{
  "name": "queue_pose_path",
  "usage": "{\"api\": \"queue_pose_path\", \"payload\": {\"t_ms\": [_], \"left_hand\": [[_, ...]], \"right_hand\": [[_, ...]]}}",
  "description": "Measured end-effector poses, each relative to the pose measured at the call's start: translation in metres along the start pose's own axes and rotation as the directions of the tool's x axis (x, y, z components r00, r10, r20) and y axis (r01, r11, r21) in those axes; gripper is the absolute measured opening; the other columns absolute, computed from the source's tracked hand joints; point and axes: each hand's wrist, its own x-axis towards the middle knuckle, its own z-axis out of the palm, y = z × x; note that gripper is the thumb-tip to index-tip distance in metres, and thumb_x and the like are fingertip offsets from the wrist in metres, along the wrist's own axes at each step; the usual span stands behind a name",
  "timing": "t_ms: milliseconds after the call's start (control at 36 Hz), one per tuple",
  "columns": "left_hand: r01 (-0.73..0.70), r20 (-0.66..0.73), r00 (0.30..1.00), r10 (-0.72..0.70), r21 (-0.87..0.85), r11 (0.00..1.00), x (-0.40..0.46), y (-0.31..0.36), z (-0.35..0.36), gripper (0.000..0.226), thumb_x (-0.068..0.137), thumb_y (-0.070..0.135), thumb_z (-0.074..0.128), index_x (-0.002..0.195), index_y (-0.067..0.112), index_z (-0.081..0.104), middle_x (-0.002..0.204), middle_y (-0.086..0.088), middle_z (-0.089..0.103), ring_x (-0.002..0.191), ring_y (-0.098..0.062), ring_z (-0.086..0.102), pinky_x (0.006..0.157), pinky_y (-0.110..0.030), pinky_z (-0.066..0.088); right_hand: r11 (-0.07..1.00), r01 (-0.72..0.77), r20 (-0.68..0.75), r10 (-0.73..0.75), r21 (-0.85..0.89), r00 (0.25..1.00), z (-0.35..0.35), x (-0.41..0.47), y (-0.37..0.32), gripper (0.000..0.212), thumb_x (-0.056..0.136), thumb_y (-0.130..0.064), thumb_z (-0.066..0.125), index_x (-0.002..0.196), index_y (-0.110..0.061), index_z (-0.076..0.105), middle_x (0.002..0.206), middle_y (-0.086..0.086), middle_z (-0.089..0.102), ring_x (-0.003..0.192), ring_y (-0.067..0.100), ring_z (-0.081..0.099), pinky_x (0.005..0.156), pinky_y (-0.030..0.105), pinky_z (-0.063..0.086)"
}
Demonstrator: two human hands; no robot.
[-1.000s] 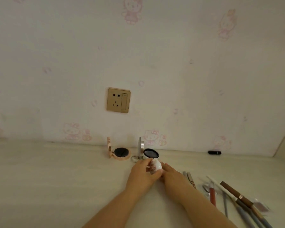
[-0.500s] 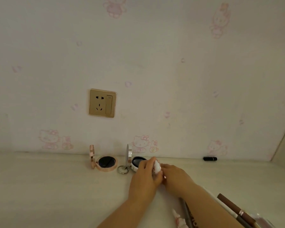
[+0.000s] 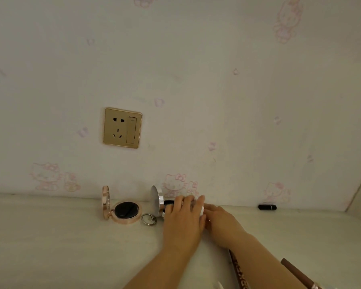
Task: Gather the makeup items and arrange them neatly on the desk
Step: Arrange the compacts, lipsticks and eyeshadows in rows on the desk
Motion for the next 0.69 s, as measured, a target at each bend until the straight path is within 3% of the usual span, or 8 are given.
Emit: {"api": "queue_pose_path", "payload": {"t_ms": [306, 694], "left_hand": [[0.019, 0.08, 0.997, -0.018, -0.007, 1.0, 0.012, -0.004, 0.017, 0.062, 0.051, 0.04, 0.085, 0.11, 0.032, 0.067, 0.096, 0.007, 0.068, 0.081, -0.017, 0.064, 0.061, -0.032, 0.05], [0.03, 0.061, 0.998, -0.031, 0.01, 0.999, 0.016, -0.003, 0.017, 0.065, 0.042, 0.038, 0.09, 0.104, 0.033, 0.07, 0.09, 0.008, 0.069, 0.074, -0.016, 0.064, 0.056, -0.027, 0.048]], "right_hand": [[0.996, 0.008, -0.054, -0.004, 0.086, 0.999, 0.008, 0.018, 0.012, 0.036, 0.096, -0.021, 0.043, 0.131, -0.022, 0.052, 0.141, -0.003, 0.04, 0.115, 0.016, 0.051, 0.092, 0.021, 0.039], [0.995, -0.003, -0.062, 0.009, 0.096, 0.998, 0.011, 0.026, 0.012, 0.034, 0.095, -0.017, 0.044, 0.127, -0.019, 0.056, 0.141, -0.002, 0.038, 0.122, 0.015, 0.042, 0.098, 0.02, 0.036]]}}
